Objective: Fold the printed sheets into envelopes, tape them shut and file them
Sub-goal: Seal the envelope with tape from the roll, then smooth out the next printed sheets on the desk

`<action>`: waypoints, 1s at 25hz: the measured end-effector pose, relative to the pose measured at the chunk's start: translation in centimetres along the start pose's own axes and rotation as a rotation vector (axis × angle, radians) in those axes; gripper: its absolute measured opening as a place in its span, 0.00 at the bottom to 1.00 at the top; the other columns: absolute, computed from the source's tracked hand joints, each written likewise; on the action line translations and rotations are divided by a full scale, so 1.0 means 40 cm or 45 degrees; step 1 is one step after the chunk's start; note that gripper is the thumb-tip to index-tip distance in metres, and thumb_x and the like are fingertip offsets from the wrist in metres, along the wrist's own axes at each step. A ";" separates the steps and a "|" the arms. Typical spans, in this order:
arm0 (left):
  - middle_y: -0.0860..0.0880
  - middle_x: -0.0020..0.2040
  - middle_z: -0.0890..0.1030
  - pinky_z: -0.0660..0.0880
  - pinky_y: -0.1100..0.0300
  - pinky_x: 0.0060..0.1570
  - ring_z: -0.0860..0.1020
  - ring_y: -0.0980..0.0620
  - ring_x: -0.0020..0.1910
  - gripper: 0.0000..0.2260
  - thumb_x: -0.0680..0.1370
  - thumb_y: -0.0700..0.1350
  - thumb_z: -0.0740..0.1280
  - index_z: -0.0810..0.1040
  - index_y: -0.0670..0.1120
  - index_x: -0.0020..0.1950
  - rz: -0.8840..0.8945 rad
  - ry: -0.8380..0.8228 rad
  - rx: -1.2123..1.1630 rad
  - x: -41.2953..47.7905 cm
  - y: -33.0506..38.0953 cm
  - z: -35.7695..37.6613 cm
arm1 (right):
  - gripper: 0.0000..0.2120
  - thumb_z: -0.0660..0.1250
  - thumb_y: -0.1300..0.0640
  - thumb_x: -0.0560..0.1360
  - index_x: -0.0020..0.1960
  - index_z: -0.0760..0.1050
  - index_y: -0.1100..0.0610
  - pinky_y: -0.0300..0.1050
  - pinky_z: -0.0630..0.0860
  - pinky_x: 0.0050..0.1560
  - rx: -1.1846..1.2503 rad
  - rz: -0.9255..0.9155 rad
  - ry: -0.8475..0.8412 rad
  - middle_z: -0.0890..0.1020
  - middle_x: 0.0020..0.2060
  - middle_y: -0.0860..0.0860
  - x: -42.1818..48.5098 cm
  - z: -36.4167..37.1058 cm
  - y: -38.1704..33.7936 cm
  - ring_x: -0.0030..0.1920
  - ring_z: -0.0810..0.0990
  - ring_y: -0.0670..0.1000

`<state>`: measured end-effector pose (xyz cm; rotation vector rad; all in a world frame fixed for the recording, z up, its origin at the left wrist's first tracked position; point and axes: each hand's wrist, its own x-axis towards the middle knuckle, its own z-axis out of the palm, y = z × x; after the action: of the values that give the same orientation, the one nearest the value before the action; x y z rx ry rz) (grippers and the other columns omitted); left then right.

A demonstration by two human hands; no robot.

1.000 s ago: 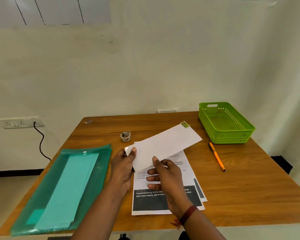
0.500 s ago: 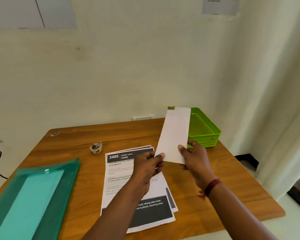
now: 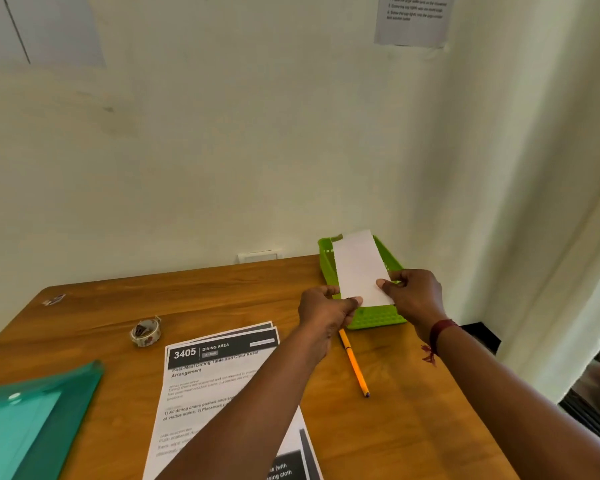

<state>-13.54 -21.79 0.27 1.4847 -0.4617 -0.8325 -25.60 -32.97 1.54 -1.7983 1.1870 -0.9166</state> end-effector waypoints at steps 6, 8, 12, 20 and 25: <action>0.37 0.51 0.82 0.75 0.62 0.29 0.77 0.53 0.29 0.27 0.70 0.38 0.78 0.72 0.37 0.66 -0.028 -0.016 0.090 0.074 -0.025 0.047 | 0.13 0.75 0.53 0.72 0.47 0.82 0.63 0.53 0.79 0.48 -0.297 -0.030 -0.036 0.83 0.43 0.58 0.093 0.018 0.050 0.46 0.81 0.58; 0.34 0.53 0.81 0.74 0.64 0.28 0.77 0.52 0.30 0.30 0.70 0.39 0.78 0.70 0.36 0.68 -0.008 -0.045 0.166 0.086 -0.032 0.052 | 0.13 0.75 0.52 0.72 0.41 0.82 0.64 0.51 0.77 0.44 -0.400 -0.065 -0.058 0.83 0.38 0.58 0.110 0.024 0.062 0.42 0.80 0.58; 0.38 0.57 0.81 0.81 0.55 0.45 0.82 0.45 0.49 0.31 0.71 0.47 0.77 0.71 0.37 0.69 0.209 0.011 0.611 0.099 -0.052 0.065 | 0.16 0.73 0.49 0.74 0.34 0.81 0.60 0.43 0.67 0.31 -0.617 -0.117 -0.104 0.80 0.29 0.54 0.131 0.034 0.076 0.33 0.77 0.53; 0.42 0.51 0.83 0.75 0.59 0.45 0.81 0.45 0.54 0.24 0.76 0.52 0.72 0.75 0.37 0.65 0.509 0.082 0.825 0.069 -0.073 0.080 | 0.21 0.61 0.46 0.80 0.35 0.79 0.56 0.42 0.64 0.29 -0.880 -0.314 -0.010 0.76 0.30 0.52 0.090 0.033 0.082 0.36 0.79 0.56; 0.41 0.55 0.82 0.77 0.50 0.58 0.80 0.45 0.56 0.29 0.79 0.53 0.67 0.65 0.41 0.76 0.612 0.041 0.909 0.025 -0.074 0.049 | 0.18 0.57 0.44 0.80 0.54 0.80 0.53 0.44 0.71 0.36 -1.128 -0.623 0.043 0.80 0.49 0.52 0.015 0.036 0.068 0.47 0.80 0.56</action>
<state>-14.91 -23.52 -2.67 1.9094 -1.1203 -0.2558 -25.20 -33.95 -1.40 -2.8834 1.3054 -0.7149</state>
